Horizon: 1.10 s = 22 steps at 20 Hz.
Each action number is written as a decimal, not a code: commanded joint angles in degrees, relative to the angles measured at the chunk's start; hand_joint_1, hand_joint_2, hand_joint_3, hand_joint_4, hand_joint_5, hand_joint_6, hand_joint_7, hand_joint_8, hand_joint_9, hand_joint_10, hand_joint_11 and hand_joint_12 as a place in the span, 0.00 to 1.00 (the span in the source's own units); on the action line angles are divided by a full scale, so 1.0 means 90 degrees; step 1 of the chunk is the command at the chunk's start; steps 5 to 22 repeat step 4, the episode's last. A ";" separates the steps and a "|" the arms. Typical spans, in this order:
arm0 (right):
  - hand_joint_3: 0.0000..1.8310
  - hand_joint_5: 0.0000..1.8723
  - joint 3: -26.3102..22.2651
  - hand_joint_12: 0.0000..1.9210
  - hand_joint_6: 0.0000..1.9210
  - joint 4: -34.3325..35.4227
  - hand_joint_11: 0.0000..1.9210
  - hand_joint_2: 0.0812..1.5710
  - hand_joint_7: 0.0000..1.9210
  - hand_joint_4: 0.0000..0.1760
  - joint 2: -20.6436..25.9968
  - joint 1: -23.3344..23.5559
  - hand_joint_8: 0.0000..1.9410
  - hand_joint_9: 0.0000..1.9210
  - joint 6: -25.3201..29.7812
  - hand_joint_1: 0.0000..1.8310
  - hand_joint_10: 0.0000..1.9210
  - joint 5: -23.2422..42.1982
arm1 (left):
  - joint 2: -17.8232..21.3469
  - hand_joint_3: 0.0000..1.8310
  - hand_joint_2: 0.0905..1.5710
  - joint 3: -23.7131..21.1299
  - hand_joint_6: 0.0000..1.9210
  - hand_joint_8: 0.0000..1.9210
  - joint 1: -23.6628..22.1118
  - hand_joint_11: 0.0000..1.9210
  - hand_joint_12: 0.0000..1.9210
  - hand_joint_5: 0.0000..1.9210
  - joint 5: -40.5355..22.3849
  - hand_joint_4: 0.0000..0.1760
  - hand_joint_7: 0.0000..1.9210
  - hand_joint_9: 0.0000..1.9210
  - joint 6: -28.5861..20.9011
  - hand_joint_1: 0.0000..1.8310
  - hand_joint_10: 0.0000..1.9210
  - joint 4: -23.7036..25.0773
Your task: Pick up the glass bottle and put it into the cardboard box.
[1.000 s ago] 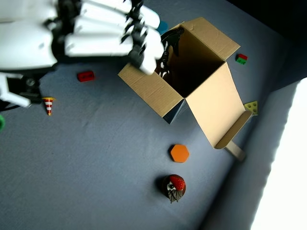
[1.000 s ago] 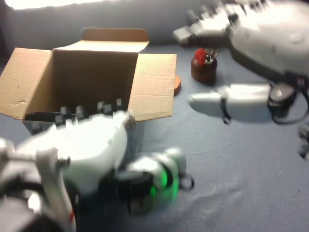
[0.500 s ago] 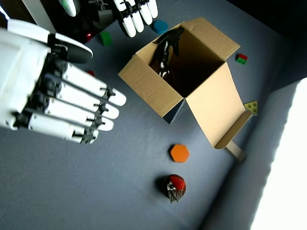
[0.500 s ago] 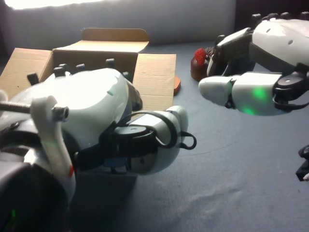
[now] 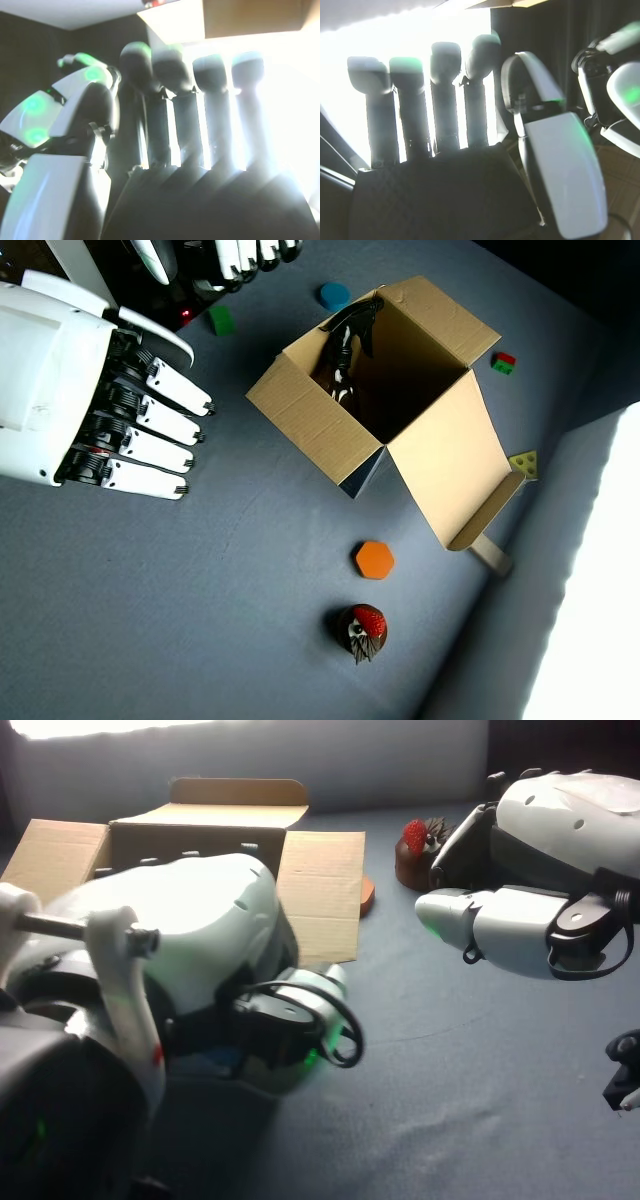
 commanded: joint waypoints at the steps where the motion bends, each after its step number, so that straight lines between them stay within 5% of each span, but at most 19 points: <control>1: 0.02 0.56 -0.0014 1.00 0.92 -0.0405 0.63 0.91 0.60 0.00 0.0039 0.0105 0.97 0.62 0.0041 0.41 1.00 0.0250 | 0.0018 0.01 0.93 0.0008 0.98 0.98 -0.0067 0.59 1.00 0.53 -0.0042 0.00 0.58 0.60 -0.0061 0.30 1.00 0.0661; 22: 0.02 0.56 -0.0012 1.00 0.92 -0.0432 0.63 0.91 0.60 0.00 0.0044 0.0108 0.97 0.62 -0.0007 0.41 1.00 0.0208 | 0.0055 0.01 0.94 0.0028 0.99 0.99 -0.0060 0.59 1.00 0.53 -0.0042 0.00 0.58 0.60 -0.0131 0.31 1.00 0.0661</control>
